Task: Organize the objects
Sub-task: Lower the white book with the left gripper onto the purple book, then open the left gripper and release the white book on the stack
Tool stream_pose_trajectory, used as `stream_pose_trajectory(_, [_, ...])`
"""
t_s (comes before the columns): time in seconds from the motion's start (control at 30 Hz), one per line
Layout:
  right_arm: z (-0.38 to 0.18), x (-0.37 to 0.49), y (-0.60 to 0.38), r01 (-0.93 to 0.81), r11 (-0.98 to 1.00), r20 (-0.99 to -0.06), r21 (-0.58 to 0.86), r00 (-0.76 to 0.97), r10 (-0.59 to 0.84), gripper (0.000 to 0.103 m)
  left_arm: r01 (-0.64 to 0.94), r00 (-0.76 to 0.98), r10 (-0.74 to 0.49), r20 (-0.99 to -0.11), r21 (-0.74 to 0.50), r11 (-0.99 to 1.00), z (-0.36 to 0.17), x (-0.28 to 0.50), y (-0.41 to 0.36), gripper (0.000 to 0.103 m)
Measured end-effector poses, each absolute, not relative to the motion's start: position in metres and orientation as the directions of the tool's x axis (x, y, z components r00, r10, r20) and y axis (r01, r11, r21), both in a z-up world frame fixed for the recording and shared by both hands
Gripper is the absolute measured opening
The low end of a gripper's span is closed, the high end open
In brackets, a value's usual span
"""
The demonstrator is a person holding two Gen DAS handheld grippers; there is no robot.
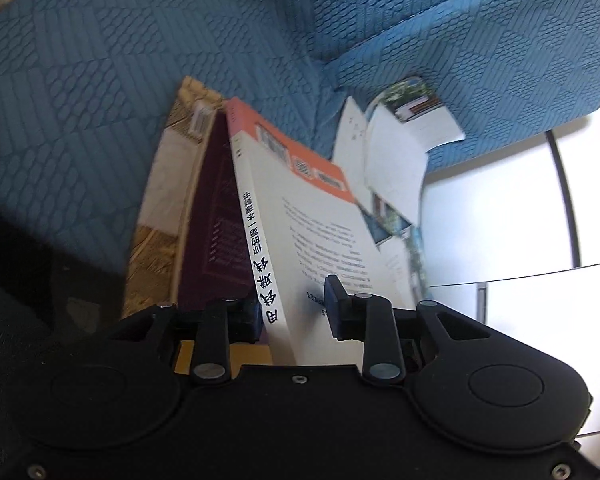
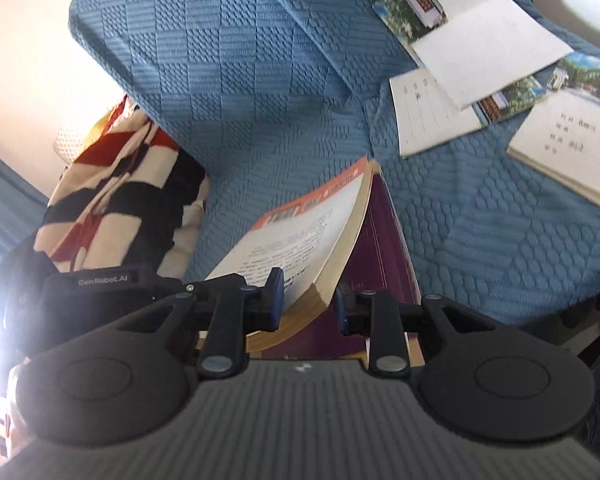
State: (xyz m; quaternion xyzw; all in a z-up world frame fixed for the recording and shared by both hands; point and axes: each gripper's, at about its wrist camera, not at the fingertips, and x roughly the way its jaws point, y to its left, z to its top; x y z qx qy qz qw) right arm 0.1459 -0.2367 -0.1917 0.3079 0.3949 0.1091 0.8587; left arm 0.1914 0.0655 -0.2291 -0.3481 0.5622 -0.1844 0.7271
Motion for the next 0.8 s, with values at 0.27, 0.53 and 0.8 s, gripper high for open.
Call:
stream_pose_trajectory(0.27, [-0.207, 0.139, -0.224, 0.095, 0.822, -0.683, 0.562, 0.614, 0.396, 0.029, -0.174, 0.289, -0.606, -0.741, -0.663, 0.728, -0.253, 0.177, 0.062, 0.035])
stream_pose_trajectory(0.53, [-0.228, 0.142, -0.227, 0.150, 0.832, -0.740, 0.533, 0.559, 0.374, 0.034, -0.110, 0.277, -0.557, -0.783, -0.601, 0.791, -0.259, 0.175, 0.047, 0.033])
stream_pose_trajectory(0.8, [-0.229, 0.144, -0.229, 0.177, 0.844, -0.769, 0.506, 0.536, 0.348, 0.042, -0.079, 0.282, -0.522, -0.805, -0.562, 0.823, -0.252, 0.173, 0.045, 0.044])
